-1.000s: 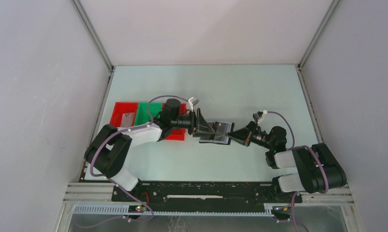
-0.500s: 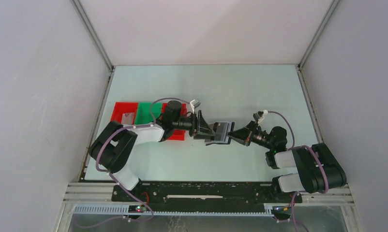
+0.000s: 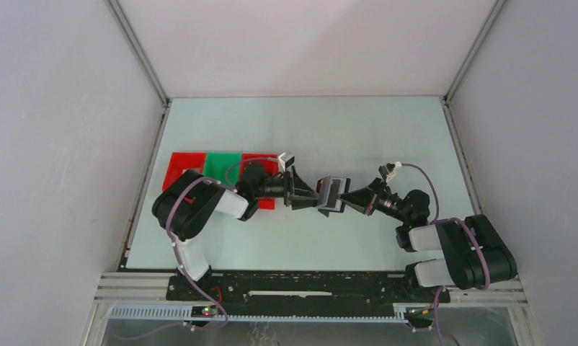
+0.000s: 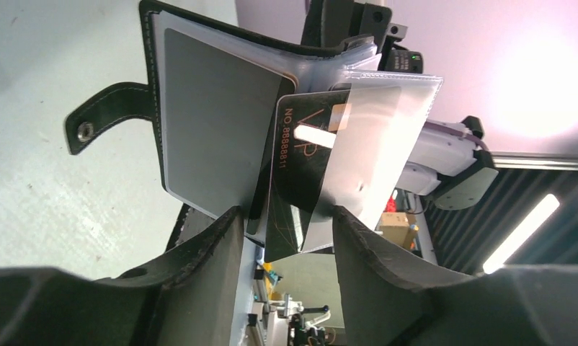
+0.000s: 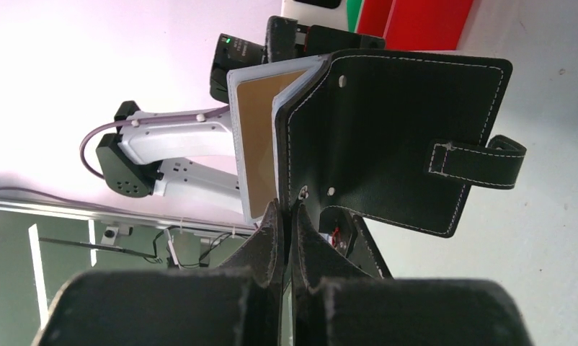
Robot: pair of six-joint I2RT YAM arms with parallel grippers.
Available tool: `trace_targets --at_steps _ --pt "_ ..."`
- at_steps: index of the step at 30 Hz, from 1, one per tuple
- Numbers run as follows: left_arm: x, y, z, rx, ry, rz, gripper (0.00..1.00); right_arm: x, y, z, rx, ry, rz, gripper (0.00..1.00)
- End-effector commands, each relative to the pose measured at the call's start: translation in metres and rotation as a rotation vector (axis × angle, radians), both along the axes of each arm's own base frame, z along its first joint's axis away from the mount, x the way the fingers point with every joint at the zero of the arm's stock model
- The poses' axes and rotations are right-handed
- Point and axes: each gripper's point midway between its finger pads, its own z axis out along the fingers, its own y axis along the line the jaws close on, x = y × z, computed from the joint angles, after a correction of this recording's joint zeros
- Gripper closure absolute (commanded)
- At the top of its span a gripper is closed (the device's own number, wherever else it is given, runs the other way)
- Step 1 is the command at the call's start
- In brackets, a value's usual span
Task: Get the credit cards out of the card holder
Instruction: Remove the credit card from the card holder.
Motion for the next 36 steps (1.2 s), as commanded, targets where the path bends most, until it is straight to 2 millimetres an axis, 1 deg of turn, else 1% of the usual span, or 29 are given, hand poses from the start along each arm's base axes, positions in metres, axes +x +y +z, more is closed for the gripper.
trace_targets --at_steps 1,5,9,14,17,22,26,32,33,36 --pt "-0.003 -0.001 0.044 -0.182 -0.060 -0.008 0.49 -0.003 0.006 0.021 0.030 -0.097 0.019 1.00" --pt "-0.003 0.001 0.047 -0.183 -0.077 0.008 0.54 -0.002 0.006 0.018 0.027 -0.090 0.019 1.00" --pt "0.000 0.004 0.048 -0.184 -0.081 0.031 0.56 -0.002 0.006 0.016 0.024 -0.082 0.021 1.00" --pt "0.003 0.007 0.047 -0.181 -0.078 0.055 0.63 -0.002 0.006 0.012 0.018 -0.072 0.021 1.00" --pt "0.004 0.009 0.051 -0.186 -0.088 0.065 0.69 -0.001 0.006 0.009 0.015 -0.063 0.020 1.00" --pt "0.005 0.010 0.054 -0.189 -0.093 0.067 0.71 0.000 0.006 0.007 0.013 -0.058 0.021 1.00" --pt "0.005 0.011 0.047 -0.178 -0.081 0.072 0.78 0.001 0.006 0.007 0.013 -0.055 0.018 1.00" --pt "0.007 0.012 0.045 -0.173 -0.079 0.084 0.94 0.001 0.006 0.007 0.014 -0.055 0.021 1.00" --pt "0.008 0.013 0.045 -0.172 -0.078 0.087 0.99 0.001 0.006 0.007 0.014 -0.055 0.019 1.00" --pt "0.010 0.014 0.044 -0.167 -0.083 0.098 1.00 0.001 0.006 0.006 0.013 -0.051 0.020 1.00"
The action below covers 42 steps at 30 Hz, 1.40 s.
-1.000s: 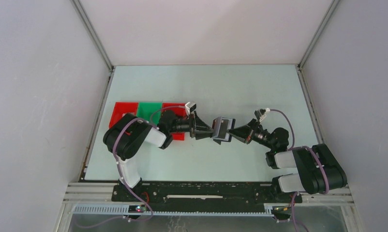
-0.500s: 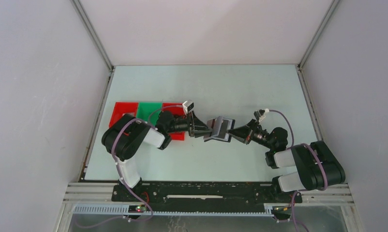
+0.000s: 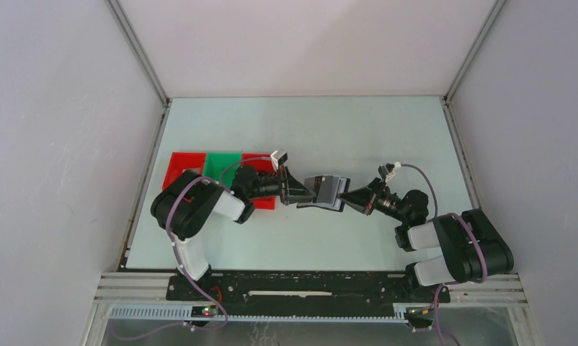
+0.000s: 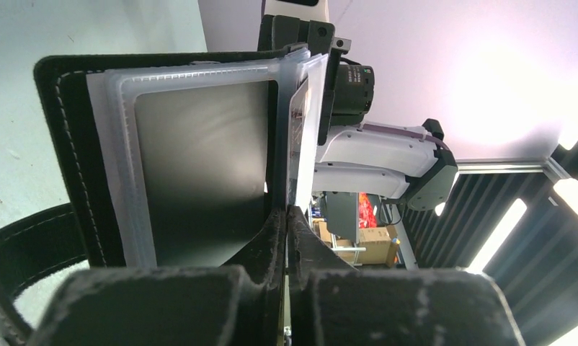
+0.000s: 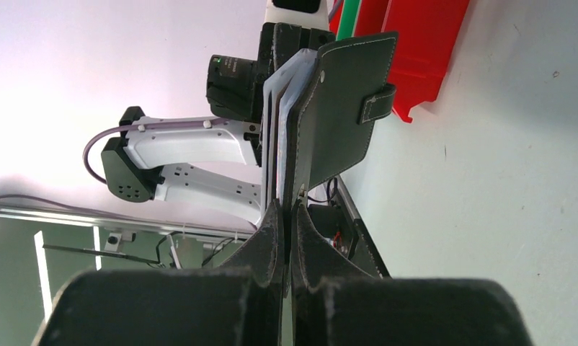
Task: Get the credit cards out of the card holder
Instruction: Remove the credit card from the card holder.
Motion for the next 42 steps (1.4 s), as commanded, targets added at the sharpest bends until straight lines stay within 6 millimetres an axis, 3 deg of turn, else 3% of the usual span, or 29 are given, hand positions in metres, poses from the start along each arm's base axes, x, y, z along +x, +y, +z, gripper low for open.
trace_targets --at_steps 1,15,24,32,42 --pt "0.001 0.004 0.025 -0.052 -0.097 0.031 1.00 -0.003 0.006 0.008 0.002 -0.057 0.032 1.00" --pt "0.013 0.022 0.030 -0.016 -0.126 0.101 1.00 -0.002 0.006 -0.003 -0.008 -0.029 0.038 1.00" --pt "0.012 0.032 -0.003 0.163 -0.134 0.106 1.00 0.000 0.007 -0.002 -0.004 -0.032 0.041 1.00" --pt "0.013 0.031 -0.001 0.205 -0.157 0.082 1.00 0.002 0.008 -0.003 -0.005 -0.029 0.043 1.00" --pt "0.016 0.036 0.016 0.218 -0.197 0.101 1.00 0.001 0.008 -0.005 -0.006 -0.024 0.046 1.00"
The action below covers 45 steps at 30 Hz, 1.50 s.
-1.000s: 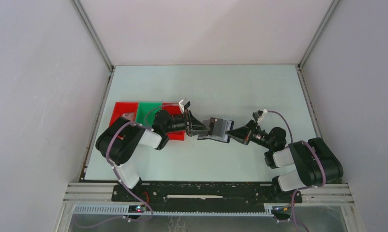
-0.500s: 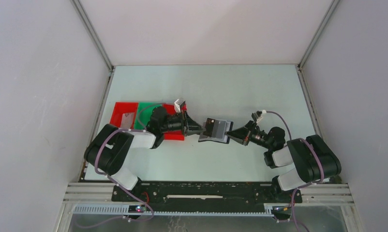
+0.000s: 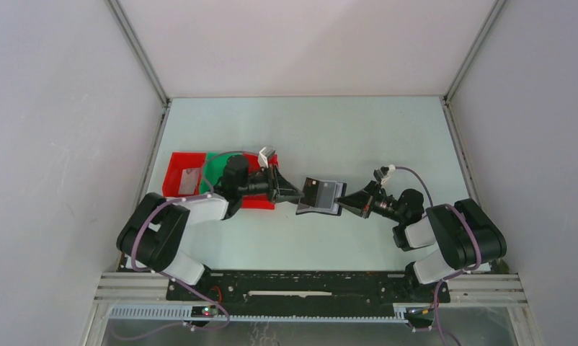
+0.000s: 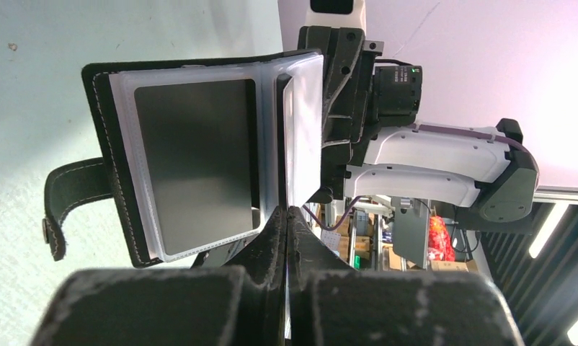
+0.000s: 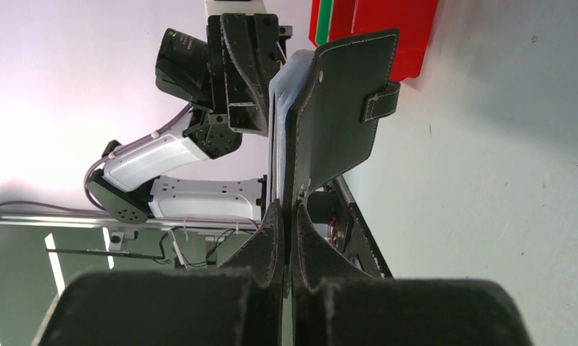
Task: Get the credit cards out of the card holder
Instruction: Remove the credit card from the card holder, then place the credit card in the storage box.
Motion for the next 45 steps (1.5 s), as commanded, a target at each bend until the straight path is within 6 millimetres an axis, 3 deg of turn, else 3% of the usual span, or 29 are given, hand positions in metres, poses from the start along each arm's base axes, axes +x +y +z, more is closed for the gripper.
trace_targets --at_steps 1,9,19,26,33,36,45 --pt "0.012 0.003 0.027 -0.007 -0.109 0.017 1.00 0.003 0.003 0.016 0.016 -0.097 0.010 1.00" --pt "0.014 0.013 0.029 0.049 -0.129 0.035 1.00 0.003 0.003 0.017 0.017 -0.099 0.012 1.00" --pt "0.018 0.022 0.047 0.085 -0.185 0.060 1.00 0.001 0.003 0.015 0.012 -0.097 0.018 1.00" --pt "0.028 0.048 0.047 0.190 -0.202 0.119 1.00 0.000 -0.001 0.007 -0.001 -0.080 0.014 1.00" --pt "0.039 0.108 0.027 0.451 -0.144 0.251 1.00 -0.002 -0.010 0.004 -0.011 -0.064 0.004 1.00" --pt "0.049 0.134 0.008 0.584 -0.112 0.317 1.00 -0.003 -0.014 0.001 -0.033 -0.065 -0.001 1.00" --pt "0.086 0.153 -0.037 0.720 -0.041 0.346 1.00 -0.003 -0.020 0.000 -0.038 -0.058 0.003 1.00"
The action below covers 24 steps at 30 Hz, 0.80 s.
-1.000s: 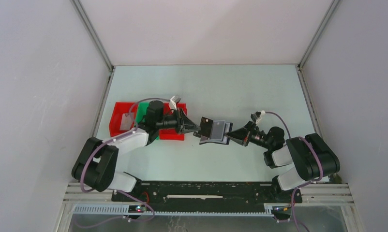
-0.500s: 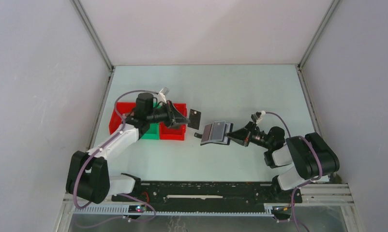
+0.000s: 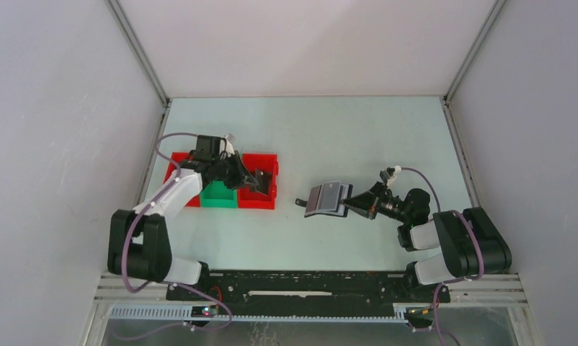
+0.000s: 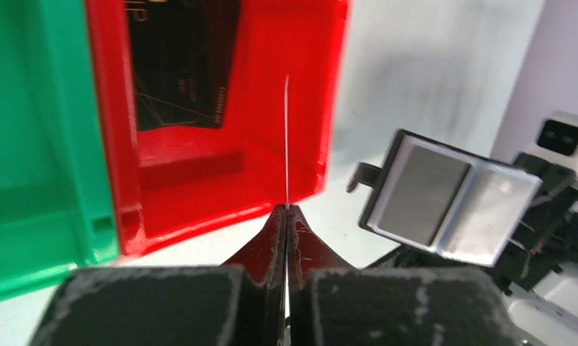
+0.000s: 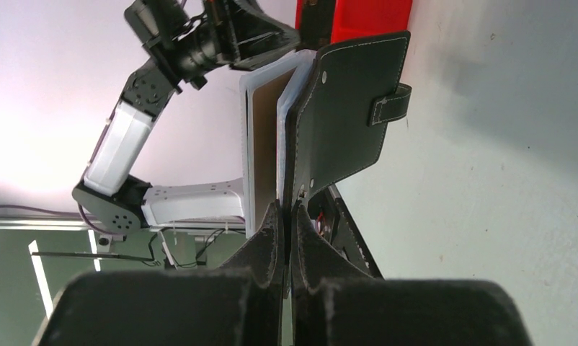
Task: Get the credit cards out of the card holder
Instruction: Place the credit card in the storage box.
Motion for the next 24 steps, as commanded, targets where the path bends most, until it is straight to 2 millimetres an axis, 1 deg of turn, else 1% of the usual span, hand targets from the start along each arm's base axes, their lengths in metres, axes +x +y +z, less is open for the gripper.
trace_targets --at_steps 1,5,10,14,15,18,20,21,23,24 --pt "0.025 0.015 -0.013 0.116 -0.006 0.012 1.00 -0.003 -0.001 0.007 0.003 -0.056 0.025 1.00" --pt "0.033 0.018 -0.025 0.146 0.006 0.019 1.00 -0.002 -0.004 0.001 -0.008 -0.043 0.017 1.00" --pt "0.047 0.018 -0.037 0.159 0.013 0.021 1.00 0.002 -0.009 -0.018 -0.036 0.031 -0.001 1.00" --pt "0.052 0.020 -0.046 0.181 0.040 0.031 1.00 0.003 -0.013 -0.023 -0.033 0.054 -0.013 1.00" --pt "0.052 0.023 -0.048 0.198 0.046 0.041 0.96 0.004 -0.013 -0.023 -0.033 0.055 -0.015 1.00" --pt "0.051 0.032 -0.052 0.247 0.061 0.069 0.70 0.005 -0.014 -0.024 -0.034 0.058 -0.021 1.00" --pt "0.049 0.036 -0.048 0.268 0.060 0.076 0.60 0.006 -0.013 -0.025 -0.036 0.062 -0.018 1.00" --pt "0.047 0.037 -0.044 0.279 0.053 0.079 0.57 0.006 -0.014 -0.026 -0.038 0.065 -0.018 1.00" --pt "0.044 0.039 -0.029 0.300 0.020 0.086 0.52 0.006 -0.014 -0.032 -0.052 0.086 -0.015 1.00" --pt "0.043 0.040 -0.020 0.311 -0.002 0.085 0.50 0.006 -0.014 -0.040 -0.070 0.106 -0.015 1.00"
